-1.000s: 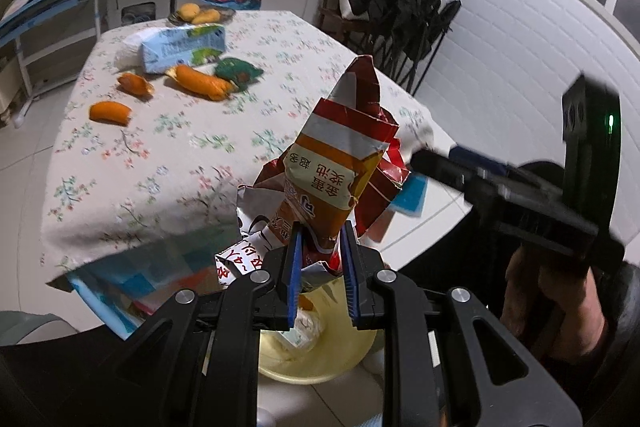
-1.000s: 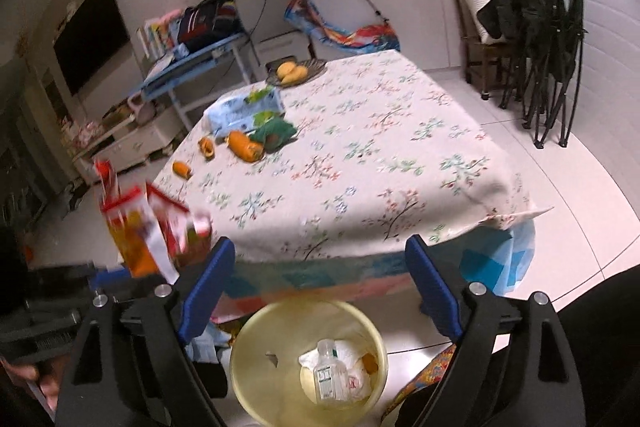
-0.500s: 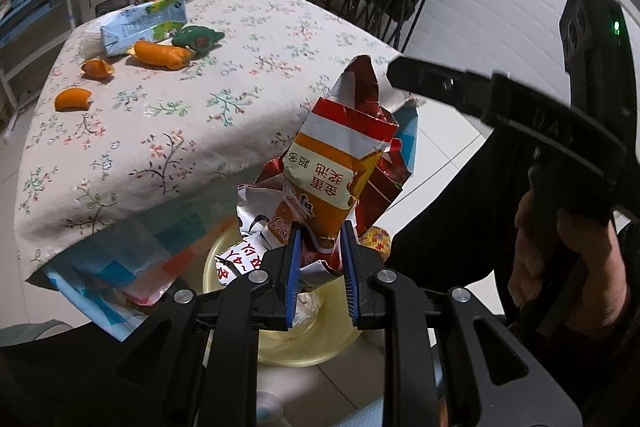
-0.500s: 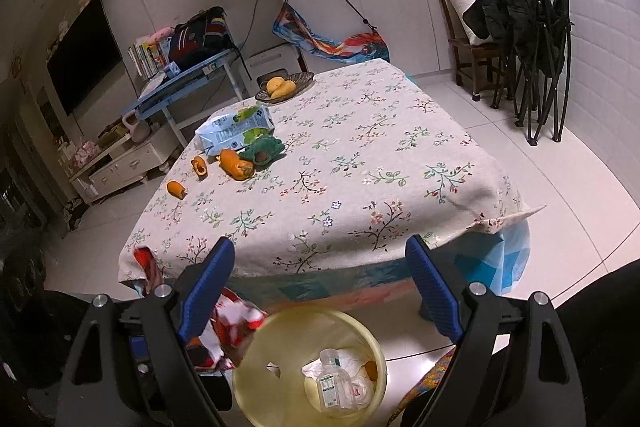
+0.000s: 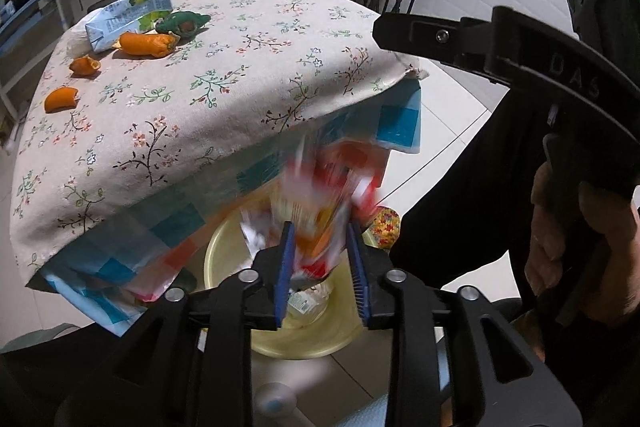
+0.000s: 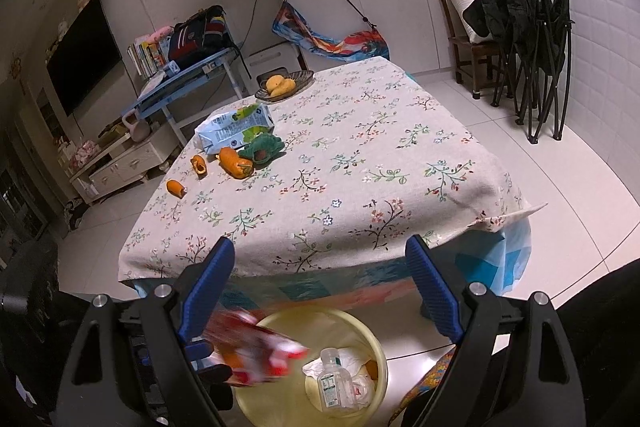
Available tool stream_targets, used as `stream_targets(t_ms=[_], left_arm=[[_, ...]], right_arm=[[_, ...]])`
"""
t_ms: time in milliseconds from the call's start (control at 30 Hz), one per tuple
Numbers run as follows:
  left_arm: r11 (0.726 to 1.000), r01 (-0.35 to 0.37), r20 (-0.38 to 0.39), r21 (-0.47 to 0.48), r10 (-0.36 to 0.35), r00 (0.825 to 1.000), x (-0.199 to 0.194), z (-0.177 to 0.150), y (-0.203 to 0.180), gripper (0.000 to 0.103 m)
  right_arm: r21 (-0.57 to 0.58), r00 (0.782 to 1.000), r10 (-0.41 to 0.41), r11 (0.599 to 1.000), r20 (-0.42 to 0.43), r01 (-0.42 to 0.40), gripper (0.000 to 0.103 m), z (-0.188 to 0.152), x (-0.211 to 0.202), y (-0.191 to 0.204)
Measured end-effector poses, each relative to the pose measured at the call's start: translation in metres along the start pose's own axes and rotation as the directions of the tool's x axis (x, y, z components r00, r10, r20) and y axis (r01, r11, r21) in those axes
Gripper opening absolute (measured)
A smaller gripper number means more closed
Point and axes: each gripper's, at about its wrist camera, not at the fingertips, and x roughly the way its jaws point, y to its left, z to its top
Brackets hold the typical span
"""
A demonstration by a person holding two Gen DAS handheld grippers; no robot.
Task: Collect trash
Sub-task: 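Lower the snack bag into the yellow basin and open the left gripper, then move both open tools back over the table toward the orange carrots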
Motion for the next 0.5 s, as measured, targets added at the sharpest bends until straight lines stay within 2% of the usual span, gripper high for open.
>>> stream_targets(t_ms=[100,167,233,300,367,433,500], left_arm=[[1.000,-0.005,-0.003,0.004,0.005,1.000,0.001,0.000,-0.001,0.034],[1.000,-0.020,0.001,0.006,0.020,1.000,0.000,0.000,-0.001,0.040],[0.999,-0.053,0.017,0.000,0.053,0.998,-0.003,0.001,0.000,0.053],[0.997,-0.079,0.043,-0.012,0.079,0.996,-0.007,0.002,0.003,0.058],[0.993,-0.116,0.075,-0.036,0.119,0.990,-0.012,0.004,0.008,0.065],[0.981,-0.181,0.108,-0.067,0.188,0.976,-0.017,0.005,0.014,0.077],[0.972,-0.214,0.124,-0.098,0.225,0.966,-0.021,0.007,0.021,0.080]], right_arm=[[0.001,1.000,0.000,1.000,0.000,0.000,0.084,0.000,0.000,0.000],[0.001,1.000,0.000,1.000,0.000,0.000,0.084,0.000,0.000,0.000],[0.002,1.000,-0.001,1.000,0.001,0.001,0.084,0.000,0.000,0.000],[0.001,1.000,-0.001,1.000,0.001,0.001,0.084,0.000,0.000,0.000],[0.001,1.000,-0.003,1.000,0.001,0.003,0.084,-0.001,0.001,0.000],[-0.001,1.000,-0.001,1.000,0.000,0.001,0.084,0.000,0.000,0.000],[-0.002,1.000,-0.001,1.000,-0.001,0.001,0.084,-0.001,0.001,0.000]])
